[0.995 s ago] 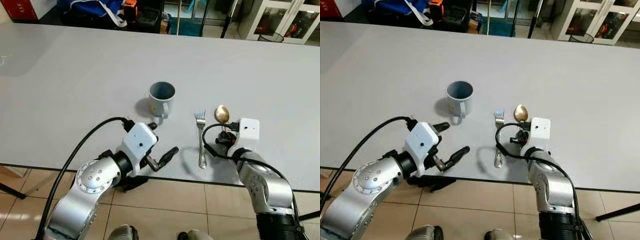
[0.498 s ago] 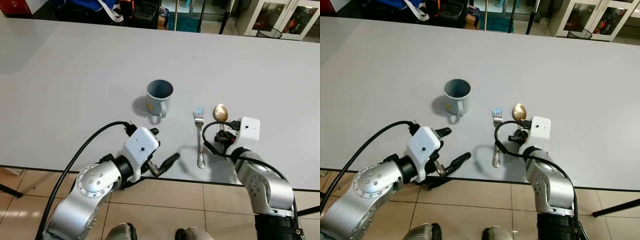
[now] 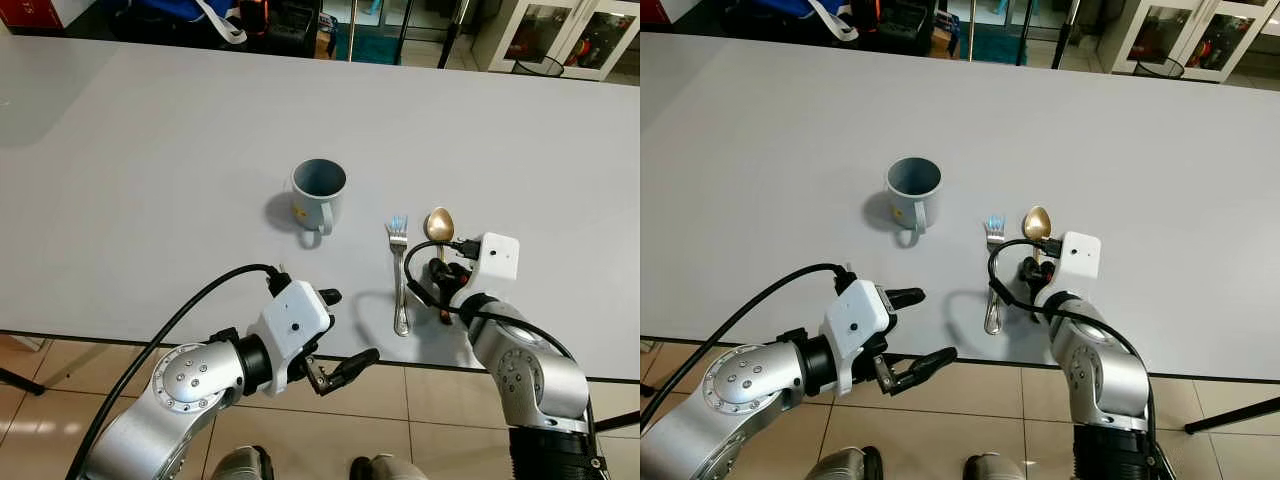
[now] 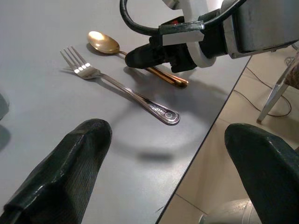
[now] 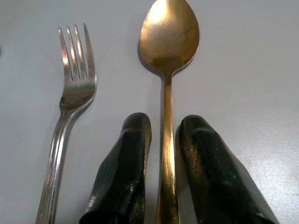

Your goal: Setting the table

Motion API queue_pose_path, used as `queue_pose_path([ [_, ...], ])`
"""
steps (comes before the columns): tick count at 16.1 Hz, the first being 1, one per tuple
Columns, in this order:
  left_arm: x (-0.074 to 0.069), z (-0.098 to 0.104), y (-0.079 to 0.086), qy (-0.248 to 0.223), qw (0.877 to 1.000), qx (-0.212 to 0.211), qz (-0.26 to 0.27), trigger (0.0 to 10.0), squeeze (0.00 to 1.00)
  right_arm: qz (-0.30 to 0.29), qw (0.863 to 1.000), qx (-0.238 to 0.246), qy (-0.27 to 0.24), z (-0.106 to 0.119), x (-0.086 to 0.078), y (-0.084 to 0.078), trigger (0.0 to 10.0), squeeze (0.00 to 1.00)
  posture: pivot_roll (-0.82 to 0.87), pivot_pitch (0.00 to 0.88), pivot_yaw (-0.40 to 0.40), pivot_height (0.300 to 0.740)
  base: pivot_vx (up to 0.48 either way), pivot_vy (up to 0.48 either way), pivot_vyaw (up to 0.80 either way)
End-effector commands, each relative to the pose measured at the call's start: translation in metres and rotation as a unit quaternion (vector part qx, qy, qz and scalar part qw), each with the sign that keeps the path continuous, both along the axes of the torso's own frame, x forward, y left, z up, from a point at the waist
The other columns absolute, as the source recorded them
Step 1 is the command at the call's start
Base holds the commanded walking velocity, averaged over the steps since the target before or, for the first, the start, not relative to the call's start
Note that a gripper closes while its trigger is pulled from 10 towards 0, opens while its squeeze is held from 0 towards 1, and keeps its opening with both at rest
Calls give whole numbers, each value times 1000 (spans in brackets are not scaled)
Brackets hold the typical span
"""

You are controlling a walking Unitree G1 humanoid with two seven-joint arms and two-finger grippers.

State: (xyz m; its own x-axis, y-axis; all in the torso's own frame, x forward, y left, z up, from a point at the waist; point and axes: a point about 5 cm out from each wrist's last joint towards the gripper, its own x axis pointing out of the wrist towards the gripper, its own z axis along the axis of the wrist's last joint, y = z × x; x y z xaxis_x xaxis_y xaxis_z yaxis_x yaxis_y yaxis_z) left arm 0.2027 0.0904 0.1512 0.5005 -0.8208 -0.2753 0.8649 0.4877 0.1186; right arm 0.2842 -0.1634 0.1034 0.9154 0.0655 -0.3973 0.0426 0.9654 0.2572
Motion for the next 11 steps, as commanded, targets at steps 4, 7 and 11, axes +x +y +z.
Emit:
queue_pose_path([
  [4,1,5,0,-7,1000,-1,-7,10000,0,0,1000,25,4,3,-3,-1,10000,1000,6,141,-49,740,0,0,0],
  [7,10,11,7,-41,998,-5,37,10000,0,-8,999,15,-32,27,-12,-9,10000,0,10,127,-47,740,0,0,0],
  [11,38,35,15,-124,977,-61,162,10000,0,-52,972,11,-230,98,-29,-26,10000,0,7,88,-22,740,0,68,0],
])
